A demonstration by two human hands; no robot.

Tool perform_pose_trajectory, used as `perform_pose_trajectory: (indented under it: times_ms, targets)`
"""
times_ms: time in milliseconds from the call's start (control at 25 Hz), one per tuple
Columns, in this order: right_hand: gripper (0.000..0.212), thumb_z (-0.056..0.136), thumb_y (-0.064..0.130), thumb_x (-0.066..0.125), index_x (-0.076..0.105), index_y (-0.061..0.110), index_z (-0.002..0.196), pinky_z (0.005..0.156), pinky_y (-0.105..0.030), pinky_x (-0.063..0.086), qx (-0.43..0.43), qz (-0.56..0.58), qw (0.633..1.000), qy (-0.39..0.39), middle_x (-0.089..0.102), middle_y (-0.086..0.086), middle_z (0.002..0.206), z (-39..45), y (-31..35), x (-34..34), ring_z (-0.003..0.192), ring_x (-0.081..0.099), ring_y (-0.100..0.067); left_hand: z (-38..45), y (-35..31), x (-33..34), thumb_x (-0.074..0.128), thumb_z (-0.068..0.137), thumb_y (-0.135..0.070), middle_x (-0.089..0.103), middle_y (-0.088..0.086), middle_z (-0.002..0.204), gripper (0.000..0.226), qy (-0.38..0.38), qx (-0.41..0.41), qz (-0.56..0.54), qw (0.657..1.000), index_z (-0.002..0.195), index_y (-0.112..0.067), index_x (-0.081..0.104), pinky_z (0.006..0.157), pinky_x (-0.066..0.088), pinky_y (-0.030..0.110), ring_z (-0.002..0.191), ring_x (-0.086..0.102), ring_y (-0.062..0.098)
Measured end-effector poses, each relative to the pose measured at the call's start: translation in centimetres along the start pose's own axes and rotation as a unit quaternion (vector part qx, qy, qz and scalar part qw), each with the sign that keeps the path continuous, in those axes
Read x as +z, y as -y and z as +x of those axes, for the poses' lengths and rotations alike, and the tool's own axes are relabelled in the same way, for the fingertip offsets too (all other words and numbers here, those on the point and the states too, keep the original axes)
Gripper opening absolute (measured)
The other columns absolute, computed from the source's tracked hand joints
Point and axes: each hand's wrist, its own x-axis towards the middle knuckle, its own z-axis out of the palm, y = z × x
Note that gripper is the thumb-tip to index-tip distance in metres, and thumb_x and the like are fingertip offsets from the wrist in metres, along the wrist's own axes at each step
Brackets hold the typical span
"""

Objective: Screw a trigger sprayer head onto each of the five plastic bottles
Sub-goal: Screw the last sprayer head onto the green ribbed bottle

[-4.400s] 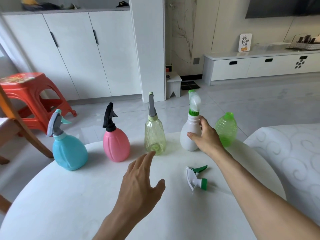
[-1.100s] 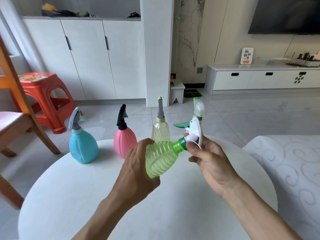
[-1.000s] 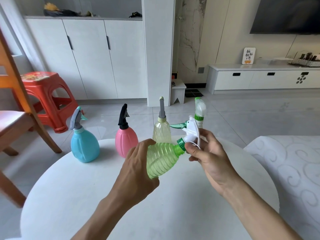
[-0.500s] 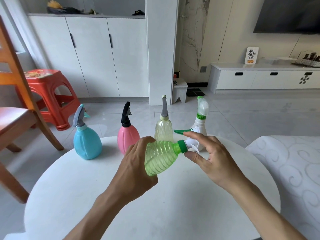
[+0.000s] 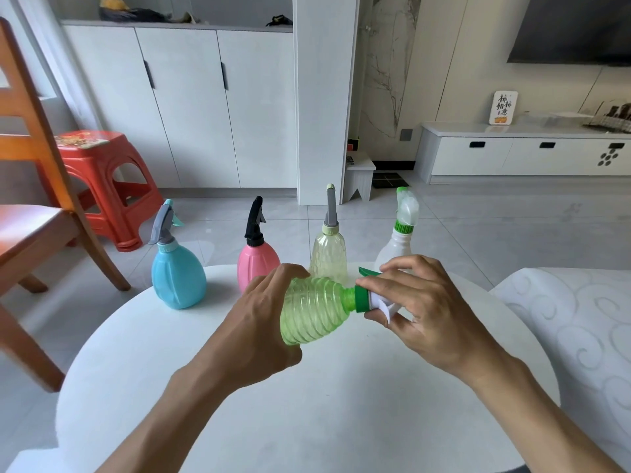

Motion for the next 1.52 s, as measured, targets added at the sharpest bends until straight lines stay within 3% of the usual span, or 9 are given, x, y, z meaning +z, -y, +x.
perform_pose_trajectory:
  times_ms: [200, 400, 680, 840, 960, 1040, 1160, 1320, 1520]
  targets:
    - [0.034, 0.078, 0.007, 0.066, 0.073, 0.014, 0.110, 0.087, -0.030, 0.038, -0.023, 0.009, 1.000, 0.017, 0.072, 0.003, 0.095, 0.3, 0.8, -0.3, 0.098, 0.058, -0.022, -0.2, 0.4, -1.1, 0.083, 0.054, -0.018, 0.040, -0.038, 0.103, 0.087, 0.038, -0.010, 0.000, 0.999, 0.124, -0.039, 0.035, 0.070, 0.038, 0.008, 0.095, 0.044, 0.003]
    - [0.033, 0.079, 0.026, 0.074, 0.071, 0.018, 0.110, 0.084, -0.039, 0.042, 0.063, 0.097, 0.993, 0.025, 0.070, 0.006, 0.093, 0.0, 0.6, -0.9, 0.098, 0.053, -0.015, -0.1, 0.6, -1.4, 0.082, 0.054, -0.019, 0.045, -0.028, 0.103, 0.087, 0.036, -0.014, -0.013, 0.999, 0.125, -0.038, 0.036, 0.072, 0.039, 0.009, 0.098, 0.047, 0.007]
    - [0.043, 0.071, 0.008, 0.086, 0.071, 0.014, 0.112, 0.084, -0.035, 0.044, 0.009, 0.056, 0.997, 0.051, 0.070, 0.005, 0.094, 0.0, 0.7, -0.4, 0.096, 0.057, -0.022, -0.2, 0.5, -0.8, 0.082, 0.053, -0.019, 0.049, -0.022, 0.105, 0.087, 0.053, -0.032, -0.029, 0.998, 0.125, -0.037, 0.037, 0.071, 0.039, 0.010, 0.096, 0.048, 0.011]
    - [0.035, 0.077, 0.008, 0.079, 0.071, 0.016, 0.110, 0.084, -0.030, 0.041, -0.028, 0.020, 0.997, 0.076, 0.067, 0.004, 0.092, 0.2, 0.9, -0.5, 0.092, 0.058, -0.024, -0.3, 0.2, -0.8, 0.080, 0.052, -0.020, 0.051, -0.017, 0.105, 0.085, 0.075, -0.032, -0.021, 0.996, 0.123, -0.038, 0.036, 0.073, 0.049, 0.026, 0.095, 0.050, 0.013]
    - [0.027, 0.085, 0.027, 0.071, 0.068, 0.021, 0.111, 0.082, -0.021, 0.037, 0.008, 0.091, 0.991, 0.093, 0.054, 0.019, 0.087, 0.2, 1.1, -0.6, 0.085, 0.049, -0.011, -0.3, 0.4, -1.0, 0.079, 0.051, -0.017, 0.045, -0.034, 0.102, 0.086, 0.052, -0.030, -0.026, 0.998, 0.122, -0.041, 0.037, 0.071, 0.041, 0.012, 0.097, 0.046, -0.001]
    - [0.023, 0.086, 0.038, 0.067, 0.063, 0.032, 0.108, 0.079, -0.015, 0.037, 0.081, 0.171, 0.976, 0.104, 0.053, 0.024, 0.085, -0.1, 1.2, -0.5, 0.086, 0.049, -0.003, -0.2, 0.2, -0.9, 0.079, 0.051, -0.015, 0.040, -0.041, 0.102, 0.086, 0.039, -0.021, -0.025, 0.999, 0.122, -0.041, 0.037, 0.072, 0.039, 0.011, 0.094, 0.043, 0.000]
    - [0.026, 0.088, 0.035, 0.066, 0.054, 0.041, 0.110, 0.078, -0.024, 0.050, 0.179, 0.304, 0.930, 0.107, 0.058, 0.020, 0.106, -0.4, 1.2, -0.1, 0.097, 0.059, -0.006, -0.1, -0.1, -0.4, 0.078, 0.053, -0.014, 0.039, -0.039, 0.104, 0.085, 0.032, -0.012, -0.020, 0.999, 0.123, -0.039, 0.037, 0.077, 0.044, 0.022, 0.099, 0.044, 0.009]
    - [0.035, 0.086, 0.020, 0.070, 0.054, 0.030, 0.115, 0.077, -0.032, 0.056, 0.227, 0.453, 0.861, 0.057, 0.059, 0.009, 0.103, -0.4, 1.3, 0.0, 0.089, 0.063, -0.017, 0.1, -0.2, -0.5, 0.081, 0.051, -0.015, 0.044, -0.036, 0.108, 0.086, 0.023, -0.031, -0.052, 0.998, 0.122, -0.038, 0.038, 0.074, 0.045, 0.021, 0.095, 0.048, 0.007]
    - [0.031, 0.081, 0.020, 0.074, 0.058, 0.035, 0.102, 0.082, -0.022, 0.046, 0.180, 0.338, 0.922, 0.059, 0.059, 0.013, 0.097, -0.5, 1.3, 0.0, 0.091, 0.059, -0.014, 0.1, -0.4, -0.4, 0.081, 0.051, -0.015, 0.045, -0.033, 0.110, 0.085, 0.034, -0.024, -0.061, 0.997, 0.121, -0.038, 0.037, 0.074, 0.046, 0.021, 0.098, 0.049, 0.010]
